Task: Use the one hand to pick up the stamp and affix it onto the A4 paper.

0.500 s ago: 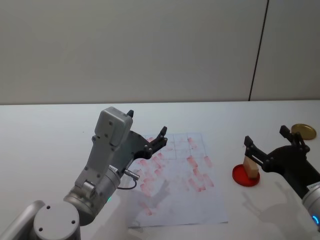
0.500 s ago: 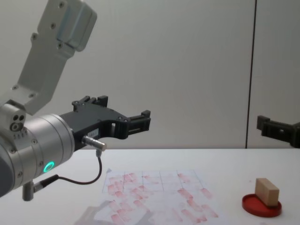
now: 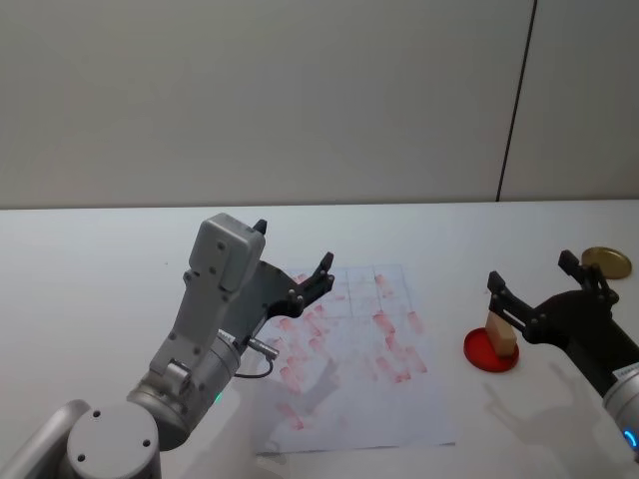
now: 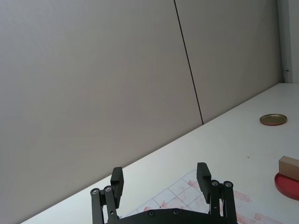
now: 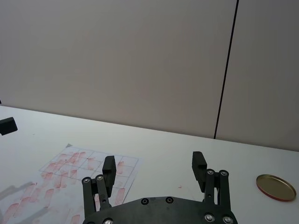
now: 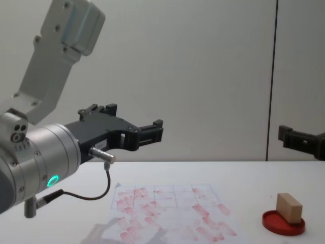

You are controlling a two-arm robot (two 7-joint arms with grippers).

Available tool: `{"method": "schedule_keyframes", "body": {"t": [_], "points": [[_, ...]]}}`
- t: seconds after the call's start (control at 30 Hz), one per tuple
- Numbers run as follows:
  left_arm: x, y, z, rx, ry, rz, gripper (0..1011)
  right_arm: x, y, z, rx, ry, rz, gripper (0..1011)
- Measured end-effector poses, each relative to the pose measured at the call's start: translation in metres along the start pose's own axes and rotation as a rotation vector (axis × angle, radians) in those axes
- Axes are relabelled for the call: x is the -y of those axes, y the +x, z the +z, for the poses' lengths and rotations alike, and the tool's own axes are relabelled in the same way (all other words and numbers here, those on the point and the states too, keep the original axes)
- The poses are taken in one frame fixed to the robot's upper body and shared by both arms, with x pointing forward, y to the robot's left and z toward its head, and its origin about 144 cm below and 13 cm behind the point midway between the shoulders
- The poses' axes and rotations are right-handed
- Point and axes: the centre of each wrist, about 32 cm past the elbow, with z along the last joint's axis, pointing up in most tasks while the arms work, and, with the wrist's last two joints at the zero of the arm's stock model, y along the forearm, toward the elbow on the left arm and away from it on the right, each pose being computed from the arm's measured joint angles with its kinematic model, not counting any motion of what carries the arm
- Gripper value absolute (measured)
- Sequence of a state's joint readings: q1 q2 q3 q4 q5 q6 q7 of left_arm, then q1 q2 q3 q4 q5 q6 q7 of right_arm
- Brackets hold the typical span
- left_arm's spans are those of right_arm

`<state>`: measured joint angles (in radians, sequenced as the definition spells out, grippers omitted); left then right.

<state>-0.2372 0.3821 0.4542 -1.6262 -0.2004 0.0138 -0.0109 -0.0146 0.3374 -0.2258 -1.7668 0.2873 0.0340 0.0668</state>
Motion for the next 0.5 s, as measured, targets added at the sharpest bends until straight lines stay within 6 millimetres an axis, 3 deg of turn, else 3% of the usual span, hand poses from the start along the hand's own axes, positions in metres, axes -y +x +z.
{"method": "schedule_keyframes", "body": {"t": [0.5], "points": [[0.0000,0.0000,0.0000,0.000,0.000,0.000,993,-0.0001,0.0002,0.0001,0.000,0.000,0.000,1001]]}}
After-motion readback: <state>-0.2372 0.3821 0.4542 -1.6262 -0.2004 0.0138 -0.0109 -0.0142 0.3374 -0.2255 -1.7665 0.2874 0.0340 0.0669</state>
